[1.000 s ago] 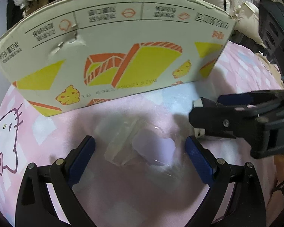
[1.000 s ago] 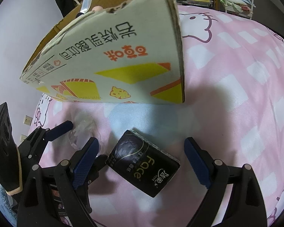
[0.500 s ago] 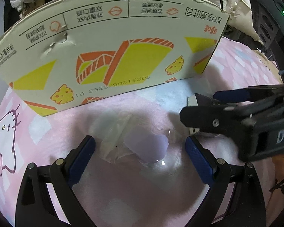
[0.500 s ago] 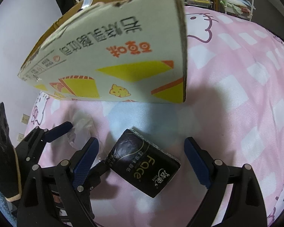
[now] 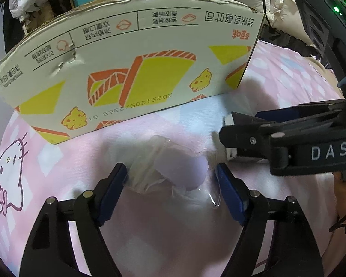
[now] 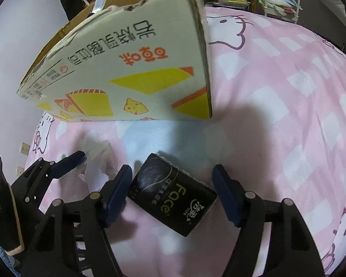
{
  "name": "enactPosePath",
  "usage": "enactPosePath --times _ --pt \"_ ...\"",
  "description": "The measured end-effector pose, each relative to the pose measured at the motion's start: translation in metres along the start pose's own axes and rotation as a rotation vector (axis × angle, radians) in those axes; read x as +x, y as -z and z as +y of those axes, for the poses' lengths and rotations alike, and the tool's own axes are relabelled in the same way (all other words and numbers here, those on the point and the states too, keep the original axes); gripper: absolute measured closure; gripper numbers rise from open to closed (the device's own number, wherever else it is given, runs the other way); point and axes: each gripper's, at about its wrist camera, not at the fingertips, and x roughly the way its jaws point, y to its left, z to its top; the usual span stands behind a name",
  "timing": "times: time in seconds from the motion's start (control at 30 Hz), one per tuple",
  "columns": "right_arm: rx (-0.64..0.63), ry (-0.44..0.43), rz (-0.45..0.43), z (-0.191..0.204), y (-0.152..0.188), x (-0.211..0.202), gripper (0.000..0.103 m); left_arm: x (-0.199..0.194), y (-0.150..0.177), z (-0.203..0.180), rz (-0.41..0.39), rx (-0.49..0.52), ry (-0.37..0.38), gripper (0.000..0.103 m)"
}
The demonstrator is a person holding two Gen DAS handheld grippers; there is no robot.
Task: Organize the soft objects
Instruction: 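Close the left gripper on the clear bag while the right gripper grasps the Face tissue pack, then lift the bag with the left gripper while the right gripper carries the tissue pack over the box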
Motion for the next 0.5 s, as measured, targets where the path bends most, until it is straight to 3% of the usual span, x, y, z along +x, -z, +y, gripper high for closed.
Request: enactPosePath --times 0.5 --pt "-0.02 -0.027 -0.104 -0.002 0.002 -0.012 0.032 -0.02 0.005 0.015 -0.04 -0.088 -0.08 0.025"
